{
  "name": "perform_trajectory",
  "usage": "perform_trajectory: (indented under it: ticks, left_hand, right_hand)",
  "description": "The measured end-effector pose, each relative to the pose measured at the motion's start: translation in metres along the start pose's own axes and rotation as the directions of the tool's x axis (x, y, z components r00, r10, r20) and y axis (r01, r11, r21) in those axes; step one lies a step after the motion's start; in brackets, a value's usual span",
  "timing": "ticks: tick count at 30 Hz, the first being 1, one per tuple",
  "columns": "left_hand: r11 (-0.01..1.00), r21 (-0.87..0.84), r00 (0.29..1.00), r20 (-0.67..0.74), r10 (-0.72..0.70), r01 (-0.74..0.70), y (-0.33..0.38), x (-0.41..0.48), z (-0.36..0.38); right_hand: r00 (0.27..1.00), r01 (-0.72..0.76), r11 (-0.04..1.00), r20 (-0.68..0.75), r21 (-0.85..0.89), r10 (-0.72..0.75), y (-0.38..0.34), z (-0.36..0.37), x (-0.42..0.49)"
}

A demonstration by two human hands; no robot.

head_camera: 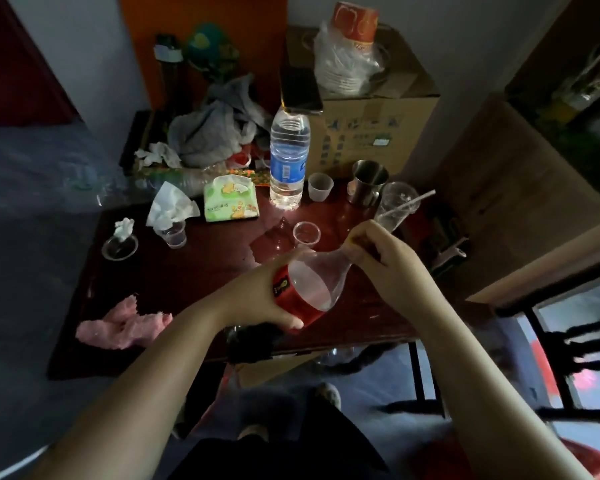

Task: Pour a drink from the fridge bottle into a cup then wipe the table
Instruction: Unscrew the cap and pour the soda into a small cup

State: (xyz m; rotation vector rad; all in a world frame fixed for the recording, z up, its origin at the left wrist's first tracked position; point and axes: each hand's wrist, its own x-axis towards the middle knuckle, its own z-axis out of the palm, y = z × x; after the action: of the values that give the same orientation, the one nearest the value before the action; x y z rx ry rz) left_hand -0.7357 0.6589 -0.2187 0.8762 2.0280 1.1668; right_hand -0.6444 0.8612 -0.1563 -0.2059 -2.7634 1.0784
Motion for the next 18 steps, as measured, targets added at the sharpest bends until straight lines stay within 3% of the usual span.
perform_trajectory:
  ticks: [9,13,18]
  left_hand:
    - [0.963,-0.221,0.988,0.051,-0.147,0.155,0.015,0.049,0.014]
    - [0.965,-0.206,0.979,-0.089,-0.185,0.164,0.021,0.064,0.028]
    - [0.986,-0.078,0.945,-0.284,-0.160,0.144,0.024,0.078,0.028]
  right_hand:
    - [0.958,0.184,0.967,0.190,0.174,-0.216,0.052,-0.040,0.062]
    - [0.955,0.136,0.980,0.243,0.146,-0.168,0.065,-0.050,0.089]
    - [0.994,0.036,0.998,0.110,-0.052,-0.030,0.067,-0.038,0.111]
